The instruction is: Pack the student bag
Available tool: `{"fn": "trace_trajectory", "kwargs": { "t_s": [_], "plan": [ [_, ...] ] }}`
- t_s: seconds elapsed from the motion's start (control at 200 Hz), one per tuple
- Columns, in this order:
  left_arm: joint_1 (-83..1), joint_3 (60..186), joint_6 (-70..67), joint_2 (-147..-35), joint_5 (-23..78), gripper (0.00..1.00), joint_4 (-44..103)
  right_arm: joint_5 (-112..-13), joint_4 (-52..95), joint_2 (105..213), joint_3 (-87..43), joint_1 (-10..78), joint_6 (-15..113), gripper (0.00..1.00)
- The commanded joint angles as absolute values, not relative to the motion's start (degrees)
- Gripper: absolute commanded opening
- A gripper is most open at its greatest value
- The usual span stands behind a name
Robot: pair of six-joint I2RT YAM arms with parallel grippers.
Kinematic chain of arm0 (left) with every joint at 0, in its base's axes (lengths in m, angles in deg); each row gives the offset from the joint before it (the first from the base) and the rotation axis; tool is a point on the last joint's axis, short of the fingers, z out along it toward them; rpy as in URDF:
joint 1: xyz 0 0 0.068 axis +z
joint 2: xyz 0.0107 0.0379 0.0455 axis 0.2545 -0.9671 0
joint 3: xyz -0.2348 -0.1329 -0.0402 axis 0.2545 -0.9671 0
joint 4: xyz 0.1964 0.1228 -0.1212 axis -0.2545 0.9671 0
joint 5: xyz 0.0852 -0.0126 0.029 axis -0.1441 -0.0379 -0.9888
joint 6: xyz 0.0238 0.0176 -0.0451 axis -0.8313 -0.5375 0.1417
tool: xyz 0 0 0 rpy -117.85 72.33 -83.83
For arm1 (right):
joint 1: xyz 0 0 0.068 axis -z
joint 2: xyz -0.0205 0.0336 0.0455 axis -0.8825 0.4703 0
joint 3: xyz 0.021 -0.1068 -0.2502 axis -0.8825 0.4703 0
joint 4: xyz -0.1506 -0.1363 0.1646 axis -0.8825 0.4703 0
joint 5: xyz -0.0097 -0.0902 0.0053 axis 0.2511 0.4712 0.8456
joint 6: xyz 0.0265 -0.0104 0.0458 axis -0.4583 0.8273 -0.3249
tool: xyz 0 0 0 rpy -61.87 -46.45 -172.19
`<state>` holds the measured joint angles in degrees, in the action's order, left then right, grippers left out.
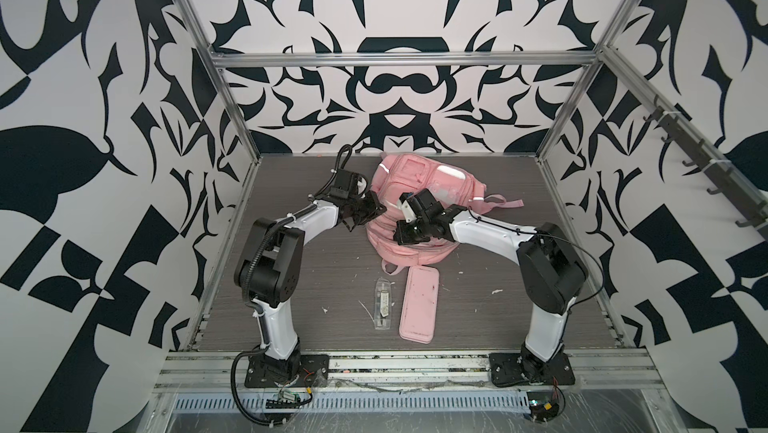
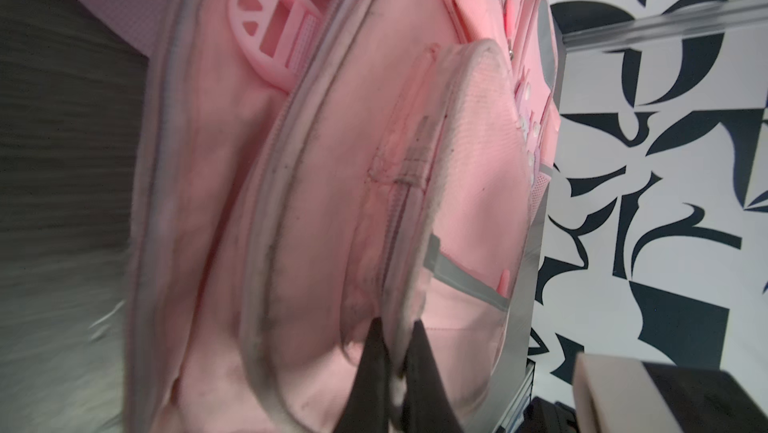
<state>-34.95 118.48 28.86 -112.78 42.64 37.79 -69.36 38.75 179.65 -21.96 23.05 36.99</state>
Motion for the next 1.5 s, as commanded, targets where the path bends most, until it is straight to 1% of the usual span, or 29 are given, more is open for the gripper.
{"fn": "trace_trajectory", "kwargs": {
  "t_s": [0.0, 0.15, 0.29, 0.59, 0.765, 0.91, 1.16, 1.22, 1.325, 1.385, 1.43, 1.495],
  "plan": [
    [-32.44, 111.22, 33.51, -105.58, 37.04, 0.00, 33.48, -69.19, 38.25, 180.27, -27.76, 23.21, 38.11, 0.00],
    [-33.19, 99.74, 39.31, -98.50, 29.62, 0.00, 26.80, -70.19, 39.47, 182.34, -31.03, 23.20, 39.05, 0.00],
    [-35.75, 96.15, 42.88, -97.54, 27.12, 0.00, 23.37, -70.19, 40.80, 182.46, -32.23, 23.18, 40.58, 0.00],
    [-40.96, 107.18, 43.00, -105.43, 32.46, 0.00, 22.95, -66.73, 44.97, 177.55, -29.54, 23.19, 44.08, 0.00],
    [-42.51, 109.89, 43.02, -106.71, 32.28, 0.00, 23.41, -67.78, 44.92, 174.72, -26.14, 23.18, 43.64, 0.00],
    [-42.89, 110.38, 43.27, -106.69, 32.08, 0.00, 23.38, -69.99, 42.77, 176.87, -26.61, 22.85, 41.62, 0.00],
    [-43.01, 111.83, 41.61, -106.12, 32.49, 0.00, 26.79, -71.92, 41.40, 182.87, -32.06, 21.53, 39.35, 0.00],
    [-42.91, 112.36, 40.57, -106.06, 32.93, 0.10, 28.37, -71.47, 40.88, 182.47, -31.93, 21.47, 39.28, 0.00],
    [-42.54, 113.95, 37.34, -105.48, 33.11, 0.41, 32.60, -69.78, 41.68, 180.63, -30.85, 22.47, 40.32, 0.00],
    [-42.17, 115.31, 35.25, -105.31, 33.40, 0.53, 35.16, -69.73, 42.11, 179.11, -29.64, 23.85, 40.77, 0.00],
    [-41.74, 116.58, 33.74, -105.42, 33.82, 0.58, 37.61, -69.91, 42.49, 177.77, -28.50, 25.21, 41.04, 0.00],
    [-41.16, 118.45, 31.90, -105.69, 34.50, 0.59, 40.66, -70.27, 43.09, 175.36, -26.46, 27.03, 41.65, 0.00]
  ]
}}
